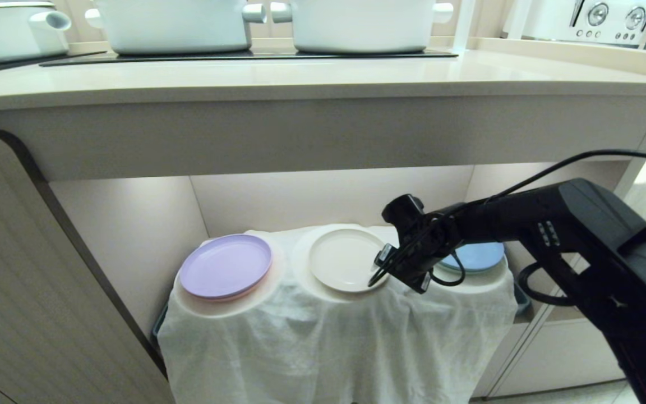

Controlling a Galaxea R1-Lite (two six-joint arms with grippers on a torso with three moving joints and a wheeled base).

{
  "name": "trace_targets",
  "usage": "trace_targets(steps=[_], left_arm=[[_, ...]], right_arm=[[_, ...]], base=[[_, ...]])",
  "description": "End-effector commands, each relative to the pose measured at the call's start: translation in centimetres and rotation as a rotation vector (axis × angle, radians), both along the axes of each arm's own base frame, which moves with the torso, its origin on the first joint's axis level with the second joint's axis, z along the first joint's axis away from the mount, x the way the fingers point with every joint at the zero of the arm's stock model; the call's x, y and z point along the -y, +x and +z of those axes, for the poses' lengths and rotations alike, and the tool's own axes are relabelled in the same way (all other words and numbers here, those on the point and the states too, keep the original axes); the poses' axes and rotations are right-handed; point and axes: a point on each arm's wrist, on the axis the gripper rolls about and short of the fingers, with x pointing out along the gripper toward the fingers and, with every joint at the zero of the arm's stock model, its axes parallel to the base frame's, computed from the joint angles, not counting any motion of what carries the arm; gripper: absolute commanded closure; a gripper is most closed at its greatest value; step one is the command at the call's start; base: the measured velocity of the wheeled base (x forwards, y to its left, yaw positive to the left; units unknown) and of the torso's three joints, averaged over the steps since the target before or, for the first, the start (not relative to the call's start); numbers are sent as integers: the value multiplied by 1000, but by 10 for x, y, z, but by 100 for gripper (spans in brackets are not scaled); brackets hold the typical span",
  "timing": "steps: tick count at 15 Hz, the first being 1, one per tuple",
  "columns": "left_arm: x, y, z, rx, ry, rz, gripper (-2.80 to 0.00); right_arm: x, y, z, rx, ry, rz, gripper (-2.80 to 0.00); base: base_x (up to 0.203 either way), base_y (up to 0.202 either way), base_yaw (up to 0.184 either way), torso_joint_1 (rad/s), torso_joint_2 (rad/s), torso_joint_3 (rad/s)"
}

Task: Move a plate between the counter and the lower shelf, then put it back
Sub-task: Put the plate in the cupboard

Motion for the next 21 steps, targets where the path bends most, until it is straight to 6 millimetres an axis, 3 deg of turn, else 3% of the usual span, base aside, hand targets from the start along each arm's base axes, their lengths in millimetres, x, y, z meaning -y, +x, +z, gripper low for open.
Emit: trace_targets(steps=[1,11,17,21], left_arm=[[0,0,0,-1,-1,1,0],[0,0,0,-1,-1,1,0],[0,0,0,-1,-1,1,0],[0,0,0,-1,-1,2,0]], right_arm=[[0,-4,4,-2,1,-1,-280],[-1,-26,16,-11,1,26,-280],[-8,-43,6,34,13,71,-280],[-4,-53,3,99,-40,188,-280]], base=[[0,0,0,0,0,0],[0,0,0,0,0,0],[0,0,0,0,0,0],[0,0,0,0,0,0]])
